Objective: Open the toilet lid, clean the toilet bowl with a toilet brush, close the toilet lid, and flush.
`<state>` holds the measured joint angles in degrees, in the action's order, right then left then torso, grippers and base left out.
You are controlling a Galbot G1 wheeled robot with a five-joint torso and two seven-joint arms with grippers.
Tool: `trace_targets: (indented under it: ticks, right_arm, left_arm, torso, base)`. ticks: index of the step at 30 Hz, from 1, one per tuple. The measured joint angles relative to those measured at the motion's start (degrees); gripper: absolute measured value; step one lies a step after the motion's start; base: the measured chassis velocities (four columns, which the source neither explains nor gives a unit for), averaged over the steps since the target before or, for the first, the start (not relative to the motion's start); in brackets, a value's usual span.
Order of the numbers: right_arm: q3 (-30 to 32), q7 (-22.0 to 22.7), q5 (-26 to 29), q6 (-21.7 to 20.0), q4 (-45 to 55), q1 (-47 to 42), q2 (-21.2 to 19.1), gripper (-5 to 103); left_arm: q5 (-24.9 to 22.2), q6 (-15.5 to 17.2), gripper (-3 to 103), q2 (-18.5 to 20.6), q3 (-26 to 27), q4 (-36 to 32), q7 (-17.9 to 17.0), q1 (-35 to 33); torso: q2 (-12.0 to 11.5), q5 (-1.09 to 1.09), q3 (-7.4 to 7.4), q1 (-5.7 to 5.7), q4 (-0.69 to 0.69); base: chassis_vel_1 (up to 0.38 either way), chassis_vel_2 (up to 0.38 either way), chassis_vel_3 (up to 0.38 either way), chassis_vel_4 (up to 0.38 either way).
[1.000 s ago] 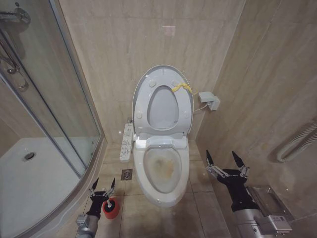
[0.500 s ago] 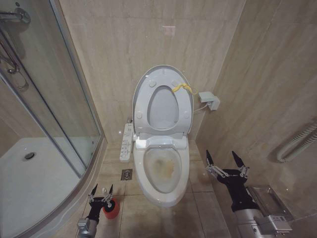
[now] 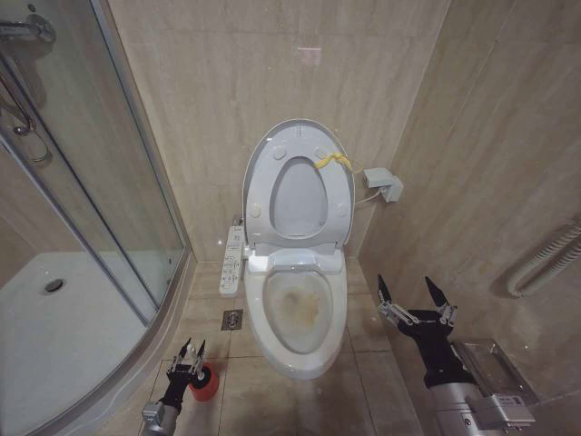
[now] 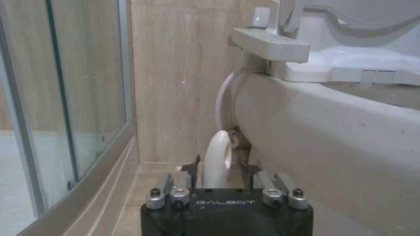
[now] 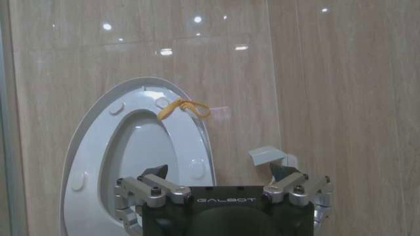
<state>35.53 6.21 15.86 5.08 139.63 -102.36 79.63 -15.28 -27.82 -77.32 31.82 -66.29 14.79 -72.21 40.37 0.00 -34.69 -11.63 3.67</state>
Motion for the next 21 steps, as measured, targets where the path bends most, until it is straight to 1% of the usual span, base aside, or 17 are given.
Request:
trace_targets:
  ticks: [3,4,10,11,21]
  right_arm:
    - [0.0,0.0,0.0,0.0,0.0,0.0,0.0,100]
    - [0.0,0.0,0.0,0.0,0.0,0.0,0.0,100]
    - [0.0,0.0,0.0,0.0,0.0,0.0,0.0,100]
    - [0.0,0.0,0.0,0.0,0.0,0.0,0.0,100]
    - [0.0,0.0,0.0,0.0,0.0,0.0,0.0,100]
  left_arm:
    - [0.2,-0.14,54,0.02,0.17,-0.02,-0.07,-0.48]
    - [0.61,-0.15,27,0.03,0.42,-0.03,-0.14,-0.64]
    - [1.05,-0.37,27,0.09,0.99,0.22,-0.23,-0.8]
    - [1.05,-0.42,22,0.1,1.02,0.28,-0.24,-0.75]
    - [0.98,-0.52,22,0.11,0.99,0.55,-0.72,-0.51]
  torso:
    - [0.0,0.0,0.0,0.0,-0.01]
    - [0.0,0.0,0.0,0.0,0.0]
    - [0.0,0.01,0.0,0.0,0.0]
    - [0.0,0.01,0.0,0.0,0.0]
    - [0.0,0.0,0.0,0.0,0.0]
  base:
    - [0.0,0.0,0.0,0.0]
    - [0.0,0.0,0.0,0.0]
    - [0.0,0.0,0.0,0.0]
    - [0.0,0.0,0.0,0.0]
    - [0.0,0.0,0.0,0.0]
